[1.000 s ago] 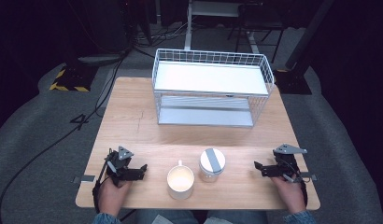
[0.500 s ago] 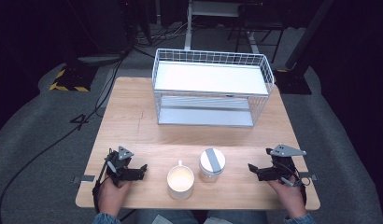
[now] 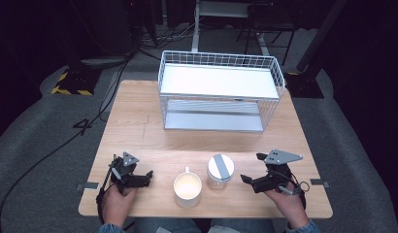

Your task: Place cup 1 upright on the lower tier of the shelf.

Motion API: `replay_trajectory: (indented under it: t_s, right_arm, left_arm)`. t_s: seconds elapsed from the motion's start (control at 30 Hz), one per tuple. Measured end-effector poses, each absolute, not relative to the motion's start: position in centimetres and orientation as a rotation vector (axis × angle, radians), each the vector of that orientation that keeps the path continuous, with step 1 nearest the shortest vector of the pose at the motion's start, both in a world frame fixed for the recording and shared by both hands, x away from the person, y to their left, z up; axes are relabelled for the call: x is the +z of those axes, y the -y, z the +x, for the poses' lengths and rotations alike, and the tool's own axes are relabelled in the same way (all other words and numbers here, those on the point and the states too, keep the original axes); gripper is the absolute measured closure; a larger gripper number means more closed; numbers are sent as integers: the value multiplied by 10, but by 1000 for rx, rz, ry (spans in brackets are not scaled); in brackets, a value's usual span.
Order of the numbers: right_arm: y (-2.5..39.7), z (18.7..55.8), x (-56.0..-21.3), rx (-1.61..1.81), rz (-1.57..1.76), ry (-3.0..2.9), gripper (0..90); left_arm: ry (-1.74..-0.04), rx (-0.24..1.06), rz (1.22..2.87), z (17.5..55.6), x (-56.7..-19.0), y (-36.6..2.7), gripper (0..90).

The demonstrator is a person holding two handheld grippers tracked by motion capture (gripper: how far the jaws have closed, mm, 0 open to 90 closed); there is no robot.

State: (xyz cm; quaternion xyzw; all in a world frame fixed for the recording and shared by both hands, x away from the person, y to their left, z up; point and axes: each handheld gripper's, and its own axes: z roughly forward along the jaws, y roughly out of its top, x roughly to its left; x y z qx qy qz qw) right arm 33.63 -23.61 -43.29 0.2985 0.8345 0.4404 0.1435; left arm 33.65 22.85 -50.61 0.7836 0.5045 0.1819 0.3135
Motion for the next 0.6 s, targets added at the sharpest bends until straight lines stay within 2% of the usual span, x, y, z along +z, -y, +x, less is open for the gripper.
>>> replay_trajectory:
  t_s: [0.6]
  right_arm:
    - [185,330,-431,1379,706,-2520,0]
  left_arm:
    - [-1336,484,2067,337,-506,-228,41]
